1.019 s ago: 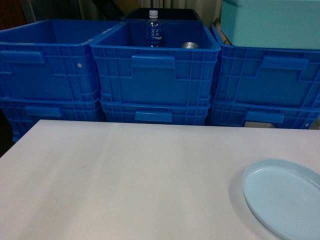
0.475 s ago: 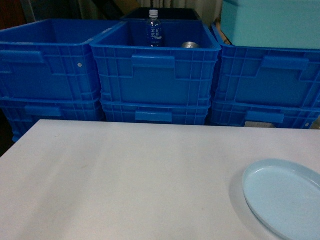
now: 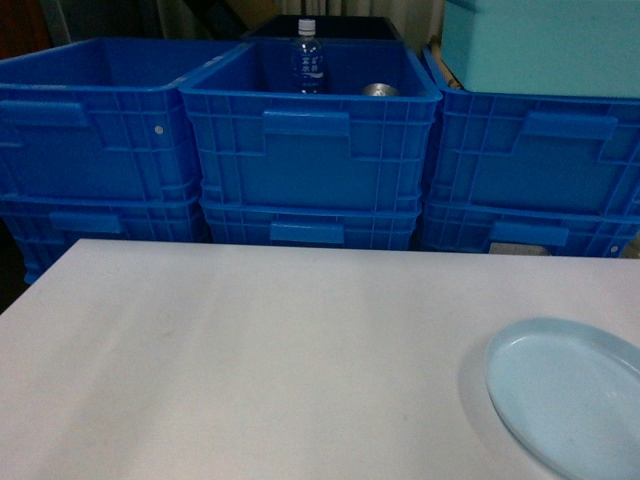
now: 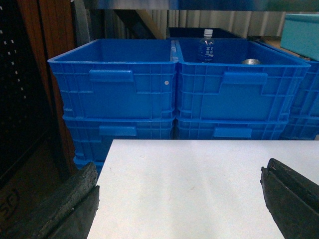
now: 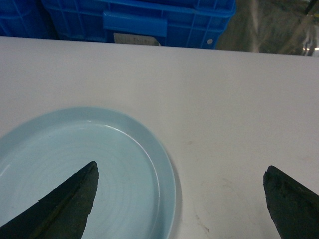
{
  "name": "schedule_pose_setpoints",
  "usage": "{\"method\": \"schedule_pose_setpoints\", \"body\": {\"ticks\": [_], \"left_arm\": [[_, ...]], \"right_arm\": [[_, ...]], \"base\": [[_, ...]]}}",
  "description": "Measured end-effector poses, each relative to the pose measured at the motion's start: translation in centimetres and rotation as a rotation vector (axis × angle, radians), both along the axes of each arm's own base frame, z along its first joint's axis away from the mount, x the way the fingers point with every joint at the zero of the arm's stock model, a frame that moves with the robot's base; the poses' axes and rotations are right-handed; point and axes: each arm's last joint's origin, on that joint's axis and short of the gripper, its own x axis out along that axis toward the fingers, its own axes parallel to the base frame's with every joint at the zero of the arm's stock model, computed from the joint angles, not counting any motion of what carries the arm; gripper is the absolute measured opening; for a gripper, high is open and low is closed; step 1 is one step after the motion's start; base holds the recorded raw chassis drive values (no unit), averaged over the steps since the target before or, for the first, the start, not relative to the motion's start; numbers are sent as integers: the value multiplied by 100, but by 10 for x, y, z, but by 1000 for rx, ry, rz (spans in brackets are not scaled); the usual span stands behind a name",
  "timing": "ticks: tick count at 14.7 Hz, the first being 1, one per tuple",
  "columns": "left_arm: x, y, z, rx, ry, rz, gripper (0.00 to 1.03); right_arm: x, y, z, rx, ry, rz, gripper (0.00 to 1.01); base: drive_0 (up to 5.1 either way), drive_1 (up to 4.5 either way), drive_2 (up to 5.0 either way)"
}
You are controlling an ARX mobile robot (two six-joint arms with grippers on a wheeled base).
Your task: Place blue tray on left shelf second layer neatly
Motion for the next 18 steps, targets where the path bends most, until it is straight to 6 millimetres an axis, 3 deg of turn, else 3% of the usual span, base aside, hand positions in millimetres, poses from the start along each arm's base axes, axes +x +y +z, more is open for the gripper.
{"method": "schedule_pose_setpoints", "body": {"ticks": [9,13,15,18], "left_arm": [[0,0,0,0,0,0,98],[0,0,0,0,0,0,98],[0,0,0,0,0,0,98],[0,0,0,0,0,0,98]], "right_arm": [[31,-20,-55,13,132,-44,98],[45,-16,-59,38,239,-30,98],[61,-9,-55,24,270,-3,98],[62,-6,-56,5,305,-4,98]], "base": [[0,0,0],[0,0,0],[0,0,0],[0,0,0]]}}
